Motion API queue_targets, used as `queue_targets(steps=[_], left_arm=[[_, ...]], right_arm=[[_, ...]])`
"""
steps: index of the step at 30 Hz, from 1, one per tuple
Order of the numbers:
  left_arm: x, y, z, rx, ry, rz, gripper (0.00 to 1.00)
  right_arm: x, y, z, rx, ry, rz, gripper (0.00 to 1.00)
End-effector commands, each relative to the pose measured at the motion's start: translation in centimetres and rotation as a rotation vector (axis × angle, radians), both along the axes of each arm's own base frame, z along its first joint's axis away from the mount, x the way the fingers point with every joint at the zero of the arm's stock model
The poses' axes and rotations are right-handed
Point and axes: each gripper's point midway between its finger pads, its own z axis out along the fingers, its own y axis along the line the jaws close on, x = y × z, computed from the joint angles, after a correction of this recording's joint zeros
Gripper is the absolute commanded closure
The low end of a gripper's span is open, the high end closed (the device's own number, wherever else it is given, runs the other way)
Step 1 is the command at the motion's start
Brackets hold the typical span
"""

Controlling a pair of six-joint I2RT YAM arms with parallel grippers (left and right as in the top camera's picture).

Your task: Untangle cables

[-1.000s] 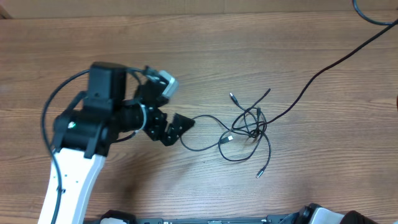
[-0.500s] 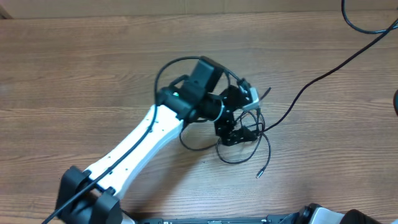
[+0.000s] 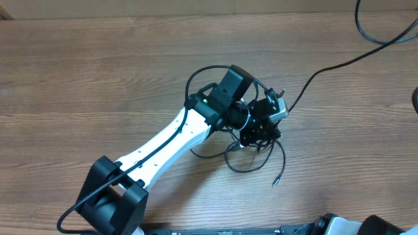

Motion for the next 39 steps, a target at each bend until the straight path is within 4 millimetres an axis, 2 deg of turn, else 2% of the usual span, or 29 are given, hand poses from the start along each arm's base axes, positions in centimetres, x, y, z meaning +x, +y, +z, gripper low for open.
queue_targets(steps=[1, 3, 4, 6, 8, 9, 12, 15, 18, 20, 22, 24, 27, 30, 32, 36, 38, 39], left_arm=[[0.6, 0.3, 5.7, -0.086, 0.017, 0.061, 0.96], [0.5, 0.4, 9.7, -0.148, -0.056, 0.066, 0.96], [0.5, 0.5, 10.9, -0.166, -0.081, 0.069, 0.96], [0.6, 1.5, 16.2, -0.229, -0.203, 0.118, 0.96], [0.8, 2.2, 19.1, -0.261, -0.284, 0.160, 0.96], [0.8, 2.5, 20.4, -0.277, -0.320, 0.178, 0.96], [0.2, 3.4, 26.5, -0.429, -0.437, 0.220, 0.96], [0.6, 3.3, 28.7, -0.503, -0.457, 0.252, 0.96], [2.5, 3.8, 31.1, -0.571, -0.468, 0.388, 0.96], [2.6, 4.0, 33.3, -0.654, -0.469, 0.415, 0.96], [2.4, 4.2, 34.7, -0.707, -0.480, 0.420, 0.96], [2.3, 4.3, 35.1, -0.723, -0.490, 0.419, 0.96], [2.5, 4.2, 35.0, -0.720, -0.487, 0.421, 0.96], [2.5, 4.2, 35.0, -0.726, -0.470, 0.425, 0.96], [2.4, 4.2, 35.5, -0.745, -0.462, 0.426, 0.96], [2.3, 4.3, 36.0, -0.765, -0.470, 0.424, 0.96], [2.3, 4.3, 36.0, -0.766, -0.466, 0.425, 0.96], [2.3, 4.4, 36.1, -0.769, -0.467, 0.425, 0.96]], right_arm=[[0.6, -2.5, -1.2, -0.086, 0.035, -0.116, 0.96], [0.8, -3.3, -2.8, -0.100, 0.097, -0.151, 0.96], [0.9, -3.7, -3.4, -0.099, 0.123, -0.167, 0.96], [1.2, -4.1, -5.0, -0.111, 0.179, -0.164, 0.96], [1.4, -4.2, -5.9, -0.103, 0.214, -0.157, 0.96], [1.4, -4.1, -6.4, -0.102, 0.232, -0.144, 0.96], [0.9, -2.1, -8.2, -0.146, 0.261, 0.019, 0.96], [0.2, -1.3, -8.8, -0.174, 0.272, 0.075, 0.96], [-1.1, 1.9, -8.2, -0.212, 0.170, 0.292, 0.96], [-2.1, 4.3, -8.0, -0.246, 0.101, 0.426, 0.96], [-2.2, 5.5, -8.0, -0.259, 0.089, 0.472, 0.96], [-2.3, 7.0, -8.0, -0.273, 0.076, 0.525, 0.96], [-2.8, 9.7, -8.0, -0.301, 0.046, 0.625, 0.94], [-3.8, 13.2, -8.0, -0.334, 0.001, 0.758, 0.93], [-4.3, 14.6, -8.0, -0.338, -0.010, 0.808, 0.93], [-5.2, 16.6, -8.0, -0.339, -0.023, 0.883, 0.91], [-5.6, 17.2, -7.8, -0.327, -0.037, 0.911, 0.86], [-5.8, 17.5, -7.7, -0.322, -0.042, 0.923, 0.80]])
